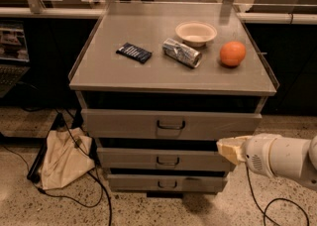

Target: Open top drawer

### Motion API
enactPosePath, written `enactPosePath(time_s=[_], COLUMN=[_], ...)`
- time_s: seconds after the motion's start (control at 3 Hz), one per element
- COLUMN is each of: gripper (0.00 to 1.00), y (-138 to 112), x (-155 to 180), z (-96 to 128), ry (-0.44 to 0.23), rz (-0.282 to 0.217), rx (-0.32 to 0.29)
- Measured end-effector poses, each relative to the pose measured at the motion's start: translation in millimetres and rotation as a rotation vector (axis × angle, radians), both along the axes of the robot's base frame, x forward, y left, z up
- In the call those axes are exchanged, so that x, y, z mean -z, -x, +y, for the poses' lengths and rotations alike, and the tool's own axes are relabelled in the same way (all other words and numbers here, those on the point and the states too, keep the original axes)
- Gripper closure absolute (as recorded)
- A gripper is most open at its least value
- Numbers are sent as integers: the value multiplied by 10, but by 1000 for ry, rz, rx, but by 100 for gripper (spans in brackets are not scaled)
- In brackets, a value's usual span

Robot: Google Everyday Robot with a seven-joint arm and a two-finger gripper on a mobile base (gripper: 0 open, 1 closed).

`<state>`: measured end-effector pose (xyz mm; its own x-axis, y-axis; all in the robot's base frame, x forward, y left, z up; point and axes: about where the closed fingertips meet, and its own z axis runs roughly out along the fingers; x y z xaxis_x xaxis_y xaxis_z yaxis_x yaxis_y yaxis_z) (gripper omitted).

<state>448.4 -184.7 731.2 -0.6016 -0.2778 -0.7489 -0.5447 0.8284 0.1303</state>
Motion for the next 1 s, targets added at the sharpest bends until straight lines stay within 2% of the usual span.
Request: enactPosePath(time_s=[0.33,1.0], gripper=[100,100], y=[58,-536], x=[36,62], z=[77,184], ry=[-16,3], rz=[23,-108], rx=[-14,10])
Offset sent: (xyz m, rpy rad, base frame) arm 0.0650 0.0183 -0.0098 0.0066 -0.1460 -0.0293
